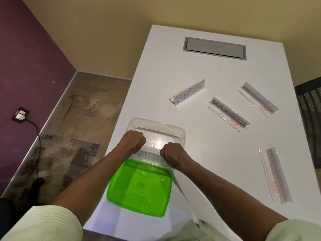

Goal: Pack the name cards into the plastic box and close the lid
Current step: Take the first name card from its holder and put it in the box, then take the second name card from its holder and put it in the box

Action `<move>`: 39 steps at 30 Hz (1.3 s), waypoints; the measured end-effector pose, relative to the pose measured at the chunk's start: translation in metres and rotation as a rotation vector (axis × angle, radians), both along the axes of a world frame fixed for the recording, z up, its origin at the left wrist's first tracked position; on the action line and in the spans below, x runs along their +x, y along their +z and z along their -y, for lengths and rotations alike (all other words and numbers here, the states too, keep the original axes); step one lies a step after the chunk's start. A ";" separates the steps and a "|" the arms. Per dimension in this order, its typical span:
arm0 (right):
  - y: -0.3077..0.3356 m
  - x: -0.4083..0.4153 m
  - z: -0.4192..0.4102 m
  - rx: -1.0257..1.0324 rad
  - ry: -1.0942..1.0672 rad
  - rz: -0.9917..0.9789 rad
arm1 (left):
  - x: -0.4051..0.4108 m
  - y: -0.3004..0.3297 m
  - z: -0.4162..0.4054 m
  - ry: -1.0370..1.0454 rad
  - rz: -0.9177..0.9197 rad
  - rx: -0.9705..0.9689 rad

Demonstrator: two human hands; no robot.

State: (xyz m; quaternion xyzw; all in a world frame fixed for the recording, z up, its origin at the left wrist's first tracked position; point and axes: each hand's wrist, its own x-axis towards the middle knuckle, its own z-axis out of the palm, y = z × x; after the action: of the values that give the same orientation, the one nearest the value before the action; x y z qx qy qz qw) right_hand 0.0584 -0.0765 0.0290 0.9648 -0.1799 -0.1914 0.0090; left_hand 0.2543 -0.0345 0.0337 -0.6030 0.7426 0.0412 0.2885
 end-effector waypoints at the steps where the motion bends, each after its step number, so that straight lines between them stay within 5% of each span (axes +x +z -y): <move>1: 0.003 -0.001 0.000 -0.040 0.014 -0.012 | -0.001 0.001 0.000 0.001 0.016 0.003; 3: 0.008 -0.003 -0.001 -0.119 0.024 -0.013 | -0.004 0.002 0.001 0.020 0.033 0.009; 11: -0.001 -0.001 0.008 0.123 -0.080 0.058 | -0.021 0.015 0.005 0.172 0.066 0.028; 16: 0.015 -0.002 0.010 0.184 -0.091 0.271 | -0.029 0.030 0.016 0.243 -0.009 0.014; 30: 0.055 -0.079 0.014 -0.058 -0.267 0.501 | -0.084 0.074 0.024 0.314 -0.016 -0.246; 39: 0.058 -0.165 0.022 -0.125 -0.459 0.488 | -0.147 0.077 0.048 0.579 -0.476 -0.318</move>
State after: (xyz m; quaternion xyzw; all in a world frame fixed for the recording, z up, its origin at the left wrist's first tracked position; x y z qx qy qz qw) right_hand -0.1063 -0.0980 0.0868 0.9142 -0.4004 0.0594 -0.0187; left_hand 0.1075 -0.0823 0.1109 -0.7978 0.5854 0.1438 -0.0118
